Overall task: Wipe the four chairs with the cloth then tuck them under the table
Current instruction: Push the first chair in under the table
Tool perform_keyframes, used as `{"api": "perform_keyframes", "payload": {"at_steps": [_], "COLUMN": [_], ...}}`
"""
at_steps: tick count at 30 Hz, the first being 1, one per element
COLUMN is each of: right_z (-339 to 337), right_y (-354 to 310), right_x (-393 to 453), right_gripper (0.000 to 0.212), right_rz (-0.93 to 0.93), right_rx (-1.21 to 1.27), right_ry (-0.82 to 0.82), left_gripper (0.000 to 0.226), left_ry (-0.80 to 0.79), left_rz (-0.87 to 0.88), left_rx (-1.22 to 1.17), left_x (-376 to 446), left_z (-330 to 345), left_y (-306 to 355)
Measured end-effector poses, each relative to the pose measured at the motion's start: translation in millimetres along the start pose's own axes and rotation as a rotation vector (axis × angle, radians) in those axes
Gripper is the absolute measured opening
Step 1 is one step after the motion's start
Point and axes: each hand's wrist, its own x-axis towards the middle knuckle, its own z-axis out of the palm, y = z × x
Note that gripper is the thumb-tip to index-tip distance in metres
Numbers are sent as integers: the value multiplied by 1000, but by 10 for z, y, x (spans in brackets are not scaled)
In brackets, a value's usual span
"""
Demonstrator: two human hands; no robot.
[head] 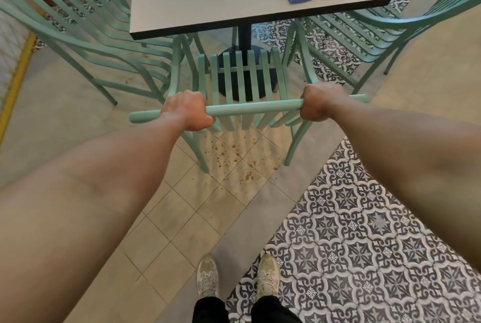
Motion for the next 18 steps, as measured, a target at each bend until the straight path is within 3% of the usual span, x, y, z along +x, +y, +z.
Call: {"api": "perform_keyframes", "payload": {"at_steps": [7, 18], "right_z": [-15, 22], "right_y": [68, 125], "right_x": [36, 7], "right_gripper": [26, 30], "right_rz": [-19, 22], "right_rx": [13, -3], "right_ry": [-24, -32], "left_gripper": [42, 39], "left_ry": [-6, 6], "left_rz": [-23, 23], "left_rx": [17, -17], "left_x": [39, 5], "left_z": [5, 50], "left_y": [24, 73]}}
